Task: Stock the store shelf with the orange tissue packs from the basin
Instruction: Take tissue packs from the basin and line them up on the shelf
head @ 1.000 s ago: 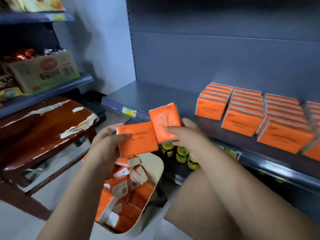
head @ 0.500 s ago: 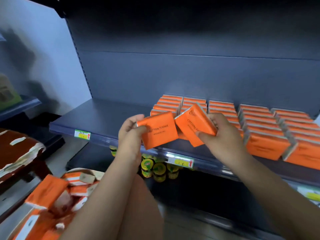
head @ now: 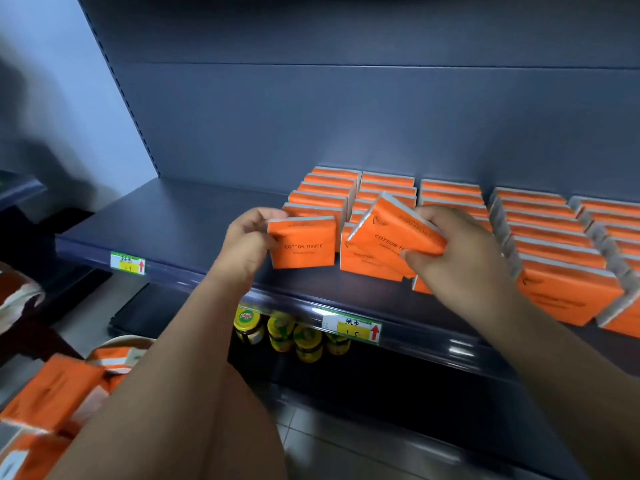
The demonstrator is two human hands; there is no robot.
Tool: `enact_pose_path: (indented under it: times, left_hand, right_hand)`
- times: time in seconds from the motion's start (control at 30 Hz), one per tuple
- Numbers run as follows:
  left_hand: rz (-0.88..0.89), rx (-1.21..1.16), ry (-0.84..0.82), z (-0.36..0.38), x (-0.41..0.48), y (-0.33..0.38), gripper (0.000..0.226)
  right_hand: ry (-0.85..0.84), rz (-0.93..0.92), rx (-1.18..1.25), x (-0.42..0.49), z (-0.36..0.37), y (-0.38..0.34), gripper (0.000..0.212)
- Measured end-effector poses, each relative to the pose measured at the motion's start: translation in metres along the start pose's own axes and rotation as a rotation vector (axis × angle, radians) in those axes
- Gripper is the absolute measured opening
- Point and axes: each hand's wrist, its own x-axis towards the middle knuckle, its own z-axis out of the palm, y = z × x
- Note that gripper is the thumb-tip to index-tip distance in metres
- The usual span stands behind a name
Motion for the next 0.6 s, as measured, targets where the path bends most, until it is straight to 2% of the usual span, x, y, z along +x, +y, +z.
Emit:
enact_pose_path:
  times: [0.17,0.43,0.6]
  left_hand:
    - [0.058,0.106,0.012,-0.003,0.015,-0.018,0.053]
    - [0.217,0.212,0.094,0.006,0.016,-0.021,0.037]
    - [0.095,0.311,0.177,-0.001,0.020,-0.026,0.035]
  right_hand:
    - [-0.022,-0.021,0.029,0.005,0.012,-0.001,0.054]
    - [-0.047,-0.090,0.008,0.007,0.036,-0.009,0.059]
    - [-0.067,-0.143,-0.019,0.004,0.052,-0.021,0.059]
